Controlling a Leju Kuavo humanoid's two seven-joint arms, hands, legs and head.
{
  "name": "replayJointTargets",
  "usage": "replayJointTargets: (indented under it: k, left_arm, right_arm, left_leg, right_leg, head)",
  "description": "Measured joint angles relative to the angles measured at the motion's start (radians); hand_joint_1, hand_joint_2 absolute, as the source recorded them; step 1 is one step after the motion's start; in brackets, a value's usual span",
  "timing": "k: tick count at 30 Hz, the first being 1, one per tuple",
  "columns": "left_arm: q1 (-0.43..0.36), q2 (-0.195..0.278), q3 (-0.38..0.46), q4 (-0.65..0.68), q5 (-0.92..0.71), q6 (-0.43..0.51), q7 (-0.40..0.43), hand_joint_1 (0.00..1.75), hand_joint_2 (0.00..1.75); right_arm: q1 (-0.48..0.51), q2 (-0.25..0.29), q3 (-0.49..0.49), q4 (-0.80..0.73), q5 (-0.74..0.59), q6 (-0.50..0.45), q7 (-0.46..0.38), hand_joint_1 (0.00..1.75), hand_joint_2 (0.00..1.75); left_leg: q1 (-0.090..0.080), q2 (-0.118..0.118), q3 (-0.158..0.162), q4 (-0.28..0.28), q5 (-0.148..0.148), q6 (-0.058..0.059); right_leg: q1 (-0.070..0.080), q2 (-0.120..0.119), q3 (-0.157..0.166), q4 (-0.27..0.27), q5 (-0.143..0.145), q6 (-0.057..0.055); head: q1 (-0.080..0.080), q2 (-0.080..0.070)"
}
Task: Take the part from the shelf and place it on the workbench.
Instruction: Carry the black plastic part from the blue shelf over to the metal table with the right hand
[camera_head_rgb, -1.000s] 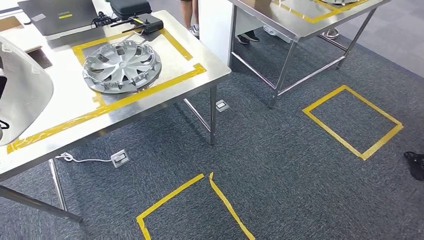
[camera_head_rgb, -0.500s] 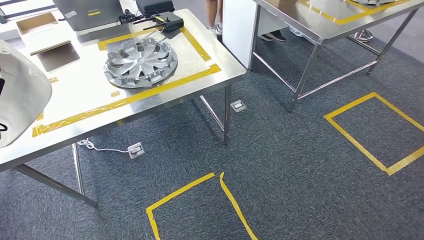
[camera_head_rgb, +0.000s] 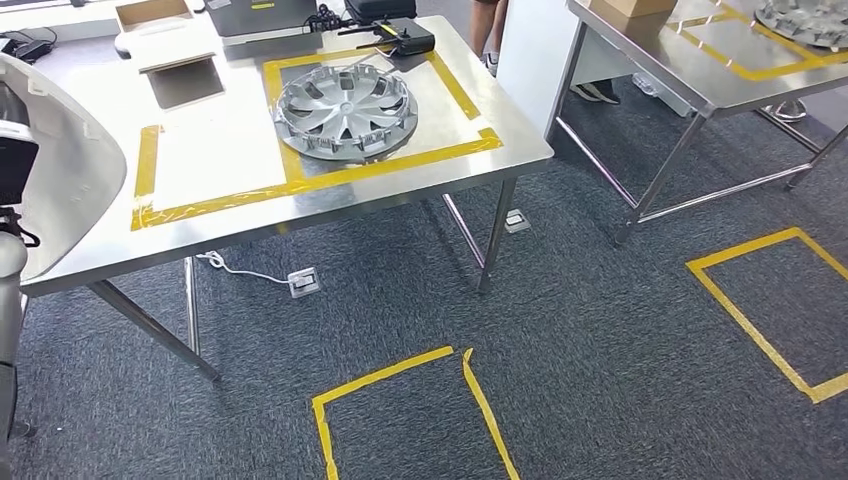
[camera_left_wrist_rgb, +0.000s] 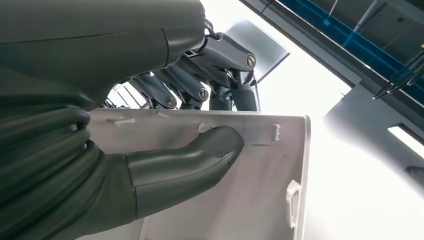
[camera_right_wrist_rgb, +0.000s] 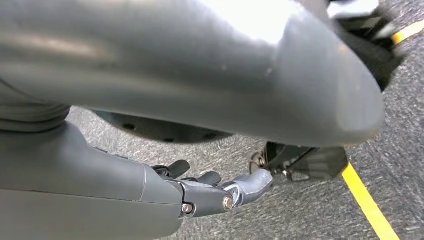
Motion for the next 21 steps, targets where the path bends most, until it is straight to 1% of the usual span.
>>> replayJointTargets:
  k: [1, 2, 3, 4, 5, 6, 8, 10, 13, 16, 21]
  left_arm:
    - [0.0, -0.001, 0.0, 0.004, 0.002, 0.0, -0.001, 1.75, 1.75]
    - [0.0, -0.002, 0.0, 0.007, 0.003, -0.001, -0.002, 1.75, 1.75]
    - [-0.001, -0.003, 0.0, 0.009, 0.003, -0.001, -0.003, 1.75, 1.75]
    - [-0.002, -0.004, 0.001, 0.01, 0.003, -0.001, -0.003, 1.75, 1.75]
    - [-0.002, -0.005, 0.001, 0.01, 0.003, -0.001, -0.003, 1.75, 1.75]
    - [-0.003, -0.006, 0.002, 0.01, 0.003, -0.001, -0.003, 1.75, 1.75]
    - [-0.003, -0.006, 0.003, 0.011, 0.003, 0.0, -0.001, 1.75, 1.75]
    - [-0.003, -0.005, 0.008, 0.011, 0.003, 0.0, 0.0, 1.75, 1.75]
    - [-0.004, -0.004, 0.014, 0.012, 0.005, 0.0, 0.001, 1.75, 1.75]
    - [-0.004, -0.004, 0.017, 0.012, 0.006, 0.0, 0.002, 1.75, 1.75]
    - [-0.004, -0.004, 0.018, 0.013, 0.006, 0.0, 0.002, 1.75, 1.75]
  right_arm:
    - [0.0, 0.0, -0.001, 0.0, 0.0, 0.0, 0.001, 0.0, 0.0]
    - [0.0, 0.0, -0.003, 0.0, 0.0, 0.0, 0.001, 0.0, 0.0]
    - [0.0, 0.0, -0.004, 0.0, 0.0, 0.0, 0.001, 0.0, 0.0]
    - [0.0, 0.0, -0.005, 0.0, 0.0, 0.001, 0.0, 0.0, 0.0]
    - [-0.001, 0.0, -0.005, 0.0, 0.001, 0.001, 0.0, 0.0, 0.0]
    - [-0.001, 0.0, -0.006, 0.0, 0.001, 0.002, 0.0, 0.0, 0.0]
    - [-0.001, 0.0, -0.006, 0.0, 0.003, 0.004, 0.0, 0.0, 0.0]
    - [0.0, 0.001, -0.006, 0.0, 0.004, 0.004, 0.0, 0.0, 0.0]
    - [0.0, 0.001, -0.006, 0.0, 0.004, 0.004, 0.0, 0.0, 0.0]
    - [-0.001, 0.001, -0.006, 0.0, 0.004, 0.003, 0.0, 0.0, 0.0]
    - [-0.001, 0.001, -0.007, 0.0, 0.003, 0.002, 0.0, 0.0, 0.0]
  left_leg:
    - [0.0, -0.004, -0.001, 0.002, 0.0, 0.0]
    - [0.0, -0.009, -0.001, 0.003, 0.0, -0.001]
    - [0.0, -0.012, 0.0, 0.005, 0.0, -0.002]
    - [-0.001, -0.016, -0.001, 0.006, 0.0, -0.005]
    - [-0.002, -0.019, -0.002, 0.007, 0.0, -0.01]
    - [-0.004, -0.022, -0.004, 0.008, 0.0, -0.014]
    - [-0.006, -0.024, -0.005, 0.007, 0.0, -0.015]
    - [-0.006, -0.023, -0.003, 0.001, 0.002, -0.014]
    - [-0.005, -0.021, 0.001, -0.007, 0.008, -0.023]
    - [-0.004, -0.021, 0.001, -0.011, 0.011, -0.029]
    - [-0.004, -0.021, 0.0, -0.012, 0.013, -0.034]
  right_leg:
    - [0.0, 0.0, 0.0, -0.005, 0.015, -0.001]
    - [0.0, 0.001, 0.023, -0.052, 0.046, -0.004]
    - [0.0, 0.004, 0.059, -0.125, 0.084, -0.009]
    - [0.001, 0.008, 0.094, -0.198, 0.112, -0.013]
    - [0.002, 0.011, 0.119, -0.253, 0.131, -0.017]
    - [0.002, 0.013, 0.132, -0.283, 0.138, -0.02]
    - [0.003, 0.012, 0.133, -0.294, 0.141, -0.021]
    - [0.004, 0.012, 0.133, -0.295, 0.144, -0.022]
    - [0.005, 0.013, 0.131, -0.295, 0.145, -0.028]
    - [0.006, 0.013, 0.129, -0.294, 0.146, -0.033]
    - [0.007, 0.013, 0.128, -0.294, 0.146, -0.034]
  head:
    - [0.0, 0.0]
    - [0.001, 0.0]
    - [0.001, 0.0]
    - [0.001, 0.0]
    - [0.001, 0.0]
    - [0.001, 0.0]
    - [0.001, 0.0]
    - [0.0, 0.0]
    - [0.0, 0.0]
    - [0.001, 0.0]
    - [0.001, 0.0]
